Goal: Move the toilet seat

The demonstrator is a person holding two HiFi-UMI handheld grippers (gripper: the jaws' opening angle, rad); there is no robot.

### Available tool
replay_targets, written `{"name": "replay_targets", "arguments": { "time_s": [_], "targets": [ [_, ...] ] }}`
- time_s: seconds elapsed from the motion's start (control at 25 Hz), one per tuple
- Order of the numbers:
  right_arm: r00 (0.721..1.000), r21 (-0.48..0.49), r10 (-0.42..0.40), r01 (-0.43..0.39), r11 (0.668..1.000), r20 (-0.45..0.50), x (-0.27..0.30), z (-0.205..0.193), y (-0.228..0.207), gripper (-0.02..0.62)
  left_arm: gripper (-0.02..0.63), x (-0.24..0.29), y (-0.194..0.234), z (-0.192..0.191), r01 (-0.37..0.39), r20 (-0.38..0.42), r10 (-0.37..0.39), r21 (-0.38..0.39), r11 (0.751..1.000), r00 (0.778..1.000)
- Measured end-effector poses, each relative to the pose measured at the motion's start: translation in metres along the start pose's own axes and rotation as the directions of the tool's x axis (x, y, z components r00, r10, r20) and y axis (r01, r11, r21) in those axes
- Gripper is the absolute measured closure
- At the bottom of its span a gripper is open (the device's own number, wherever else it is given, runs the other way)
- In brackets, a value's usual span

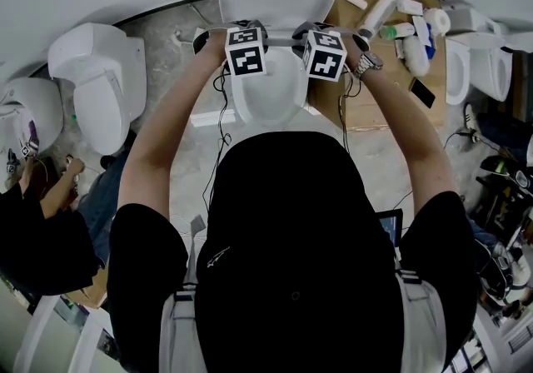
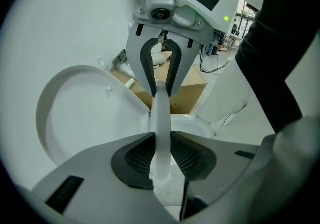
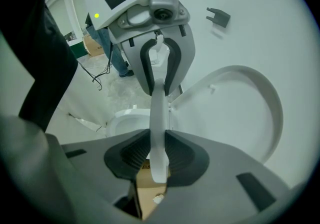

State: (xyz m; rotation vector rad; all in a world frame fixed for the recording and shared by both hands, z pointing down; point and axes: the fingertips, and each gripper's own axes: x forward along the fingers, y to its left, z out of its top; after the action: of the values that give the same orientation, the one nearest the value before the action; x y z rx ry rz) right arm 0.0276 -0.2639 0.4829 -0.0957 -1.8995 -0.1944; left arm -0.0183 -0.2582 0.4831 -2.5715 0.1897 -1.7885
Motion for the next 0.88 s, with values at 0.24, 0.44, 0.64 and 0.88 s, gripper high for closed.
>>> {"name": "replay_targets", "arguments": {
  "time_s": [0.24, 0.44, 0.64, 0.88],
  "targets": [
    [1.0, 0.01, -0.016, 0.016, 1.0, 0.004, -0.001, -0.002, -0.015, 0.497, 0.503, 0.0, 0.014, 0.001, -0.019, 0.003, 0.019, -0.009, 1.0, 1.0],
    [1.0, 0.015, -0.019, 0.018, 1.0, 0.006, -0.001, -0.002, -0.023, 0.497, 0.503, 0.001, 0.024, 0.0, -0.023, -0.001, 0.023, -0.016, 1.0, 1.0],
    [0.999, 0.022, -0.034, 0.034, 0.999, 0.005, -0.002, -0.003, -0.038, 0.499, 0.503, 0.0, 0.037, 0.001, -0.022, -0.012, 0.022, -0.019, 1.0, 1.0],
    [0.999, 0.039, -0.048, 0.048, 0.998, 0.008, -0.002, -0.002, -0.05, 0.499, 0.505, -0.001, 0.049, 0.0, -0.027, -0.02, 0.026, -0.025, 0.999, 0.999]
  ]
}}
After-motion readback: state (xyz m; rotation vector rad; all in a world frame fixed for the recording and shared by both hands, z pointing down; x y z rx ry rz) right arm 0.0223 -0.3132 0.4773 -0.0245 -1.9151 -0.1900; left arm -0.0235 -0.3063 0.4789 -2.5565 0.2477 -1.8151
